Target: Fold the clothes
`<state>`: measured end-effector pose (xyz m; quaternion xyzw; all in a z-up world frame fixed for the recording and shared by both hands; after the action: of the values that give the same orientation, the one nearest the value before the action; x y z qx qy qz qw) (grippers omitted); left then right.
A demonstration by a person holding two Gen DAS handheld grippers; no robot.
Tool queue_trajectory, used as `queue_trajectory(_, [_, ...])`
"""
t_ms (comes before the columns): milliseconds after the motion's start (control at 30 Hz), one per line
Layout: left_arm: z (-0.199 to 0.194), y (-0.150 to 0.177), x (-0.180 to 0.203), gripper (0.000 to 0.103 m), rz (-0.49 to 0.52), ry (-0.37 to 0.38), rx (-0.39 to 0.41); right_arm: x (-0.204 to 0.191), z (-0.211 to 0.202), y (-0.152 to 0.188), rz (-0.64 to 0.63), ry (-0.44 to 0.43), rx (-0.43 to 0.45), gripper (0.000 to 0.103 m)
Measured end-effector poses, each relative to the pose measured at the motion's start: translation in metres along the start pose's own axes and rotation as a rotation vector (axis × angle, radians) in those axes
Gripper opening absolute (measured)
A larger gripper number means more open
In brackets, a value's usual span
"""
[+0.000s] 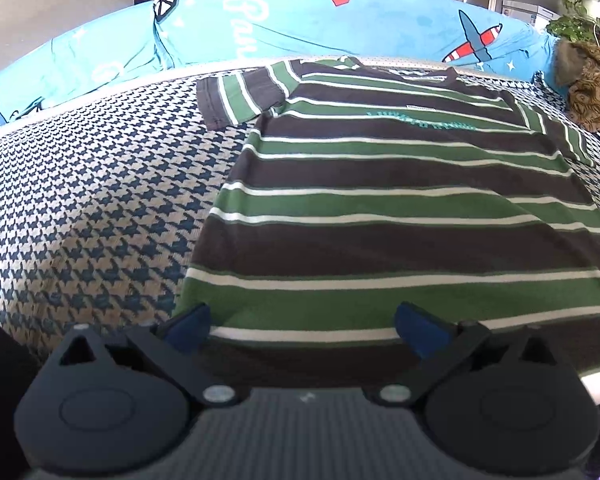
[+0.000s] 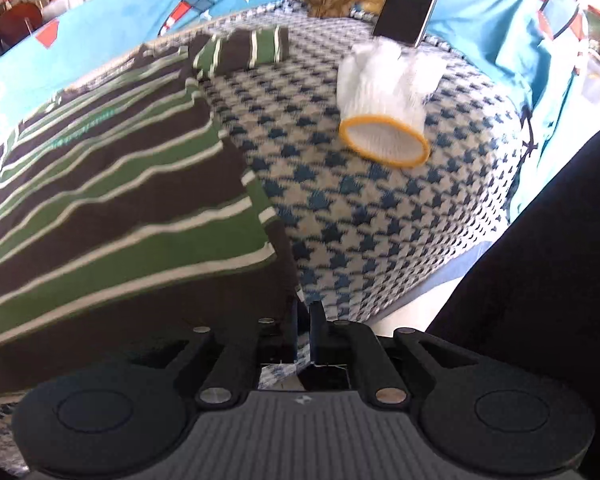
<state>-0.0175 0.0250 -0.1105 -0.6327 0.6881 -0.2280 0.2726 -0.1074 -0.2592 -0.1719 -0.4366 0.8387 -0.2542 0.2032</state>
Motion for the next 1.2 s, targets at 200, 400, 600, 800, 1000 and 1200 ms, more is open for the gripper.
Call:
queue_trajectory(200, [-0.001, -0.003, -0.003, 0.103, -0.017, -0.006, 0.014, -0.01, -0.022, -0.009, -0.03, -0.067, 0.15, 0.011])
queue_trajectory(400, [0.0, -0.003, -0.003, 0.103, -0.011, -0.016, 0.009, -0.046, -0.023, -0.002, -0.128, -0.295, 0.15, 0.011])
queue_trajectory(600, [0.004, 0.0, -0.004, 0.103, 0.006, -0.021, -0.006, -0.08, -0.013, 0.002, -0.159, -0.42, 0.111, 0.011])
queue_trajectory(800, [0.005, 0.004, -0.005, 0.103, 0.03, -0.024, -0.008, -0.111, -0.006, -0.003, -0.217, -0.474, 0.125, 0.011])
queue_trajectory(1000, [0.005, 0.007, -0.007, 0.103, 0.04, -0.032, -0.015, -0.126, 0.007, 0.002, -0.245, -0.475, 0.078, 0.012])
queue_trajectory(1200, [0.004, 0.009, -0.009, 0.103, 0.024, -0.041, -0.021, -0.134, 0.006, 0.018, -0.271, -0.538, -0.009, 0.015])
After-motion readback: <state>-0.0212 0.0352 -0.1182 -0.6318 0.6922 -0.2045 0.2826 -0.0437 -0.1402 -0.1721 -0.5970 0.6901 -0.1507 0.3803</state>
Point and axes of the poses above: each gripper's, at about its wrist camera, not at the fingertips, and z roughly the way its jaws point, x to its right, y to its underside, the point moved 8 cm from there along z, roughly the way its jaws point, and after that the axes turned 6 degrees about -y, right-handed, at the moved point
